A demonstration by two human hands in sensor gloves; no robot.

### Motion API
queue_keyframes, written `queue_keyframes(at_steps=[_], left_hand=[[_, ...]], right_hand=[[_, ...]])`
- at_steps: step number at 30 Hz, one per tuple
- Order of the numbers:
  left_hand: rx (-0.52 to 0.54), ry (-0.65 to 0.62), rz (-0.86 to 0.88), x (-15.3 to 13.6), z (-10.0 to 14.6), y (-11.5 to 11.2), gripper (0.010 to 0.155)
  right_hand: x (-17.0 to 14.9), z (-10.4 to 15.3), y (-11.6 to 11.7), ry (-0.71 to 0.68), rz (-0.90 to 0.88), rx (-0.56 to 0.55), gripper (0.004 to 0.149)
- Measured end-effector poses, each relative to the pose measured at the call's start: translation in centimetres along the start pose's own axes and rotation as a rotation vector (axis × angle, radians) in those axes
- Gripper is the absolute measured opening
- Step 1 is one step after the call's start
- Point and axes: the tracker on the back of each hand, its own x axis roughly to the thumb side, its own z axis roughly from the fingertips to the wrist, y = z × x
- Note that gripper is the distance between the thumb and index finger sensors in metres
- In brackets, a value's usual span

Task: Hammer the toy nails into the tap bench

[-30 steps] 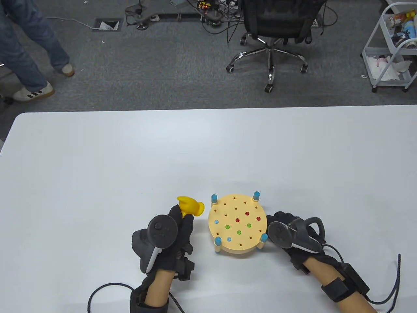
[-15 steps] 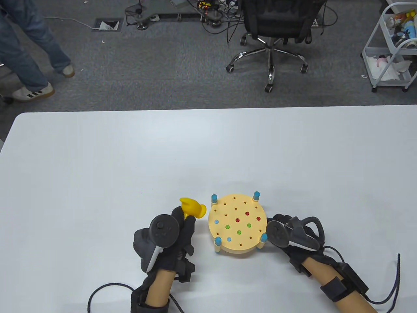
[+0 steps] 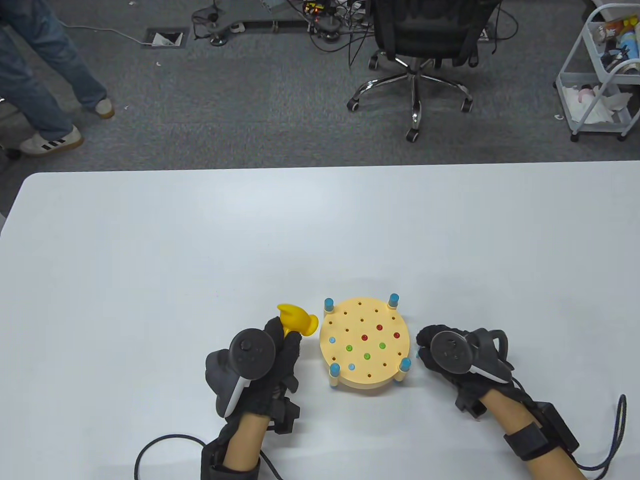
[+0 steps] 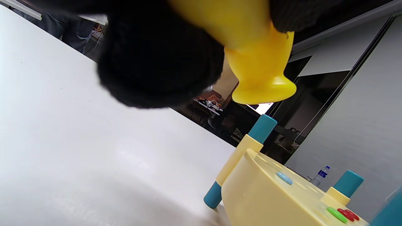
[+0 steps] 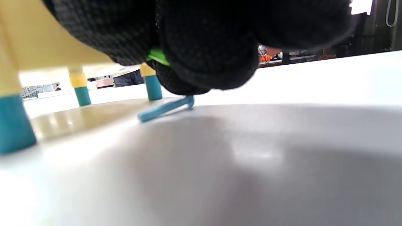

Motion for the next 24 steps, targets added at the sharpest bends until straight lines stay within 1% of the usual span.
queue_keyframes(at_steps=[4, 6, 9, 12, 14, 16, 18, 21, 24], left_hand=[[-0.004, -0.001, 0.000, 0.0, 0.0, -0.1, 0.065], [-0.004, -0.003, -0.002, 0.0, 0.0, -0.1, 0.065], [-0.010, -0.001, -0.003, 0.0, -0.1, -0.2, 0.065], [-0.012, 0.002, 0.000, -0.1, -0.1, -0.2, 0.065], [-0.013, 0.000, 0.003, -0.1, -0.1, -0.2, 0.065], [-0.013, -0.005, 0.007, 0.0, -0.1, -0.1, 0.065], [-0.010, -0.013, 0.012, 0.1, 0.0, 0.0, 0.065], [-0.007, -0.021, 0.021, 0.1, 0.1, 0.1, 0.065], [-0.006, -0.023, 0.029, 0.0, 0.1, 0.2, 0.065]], right_hand=[[-1.2, 0.1, -1.7, 0.009, -0.170, -0.055, 0.045], [-1.3, 0.3, -2.8, -0.003, -0.237, -0.107, 0.046], [-0.7, 0.4, -4.7, -0.039, -0.335, -0.163, 0.047], [1.0, 0.1, -6.4, -0.085, -0.423, -0.162, 0.042], [2.5, -0.3, -7.3, -0.122, -0.422, -0.114, 0.039], [4.0, -0.9, -8.2, -0.147, -0.375, -0.100, 0.038], [5.8, -1.6, -9.4, -0.150, -0.320, -0.094, 0.039], [8.1, -2.6, -10.6, -0.149, -0.244, -0.071, 0.036], [10.1, -3.5, -11.0, -0.117, -0.142, -0.042, 0.035]])
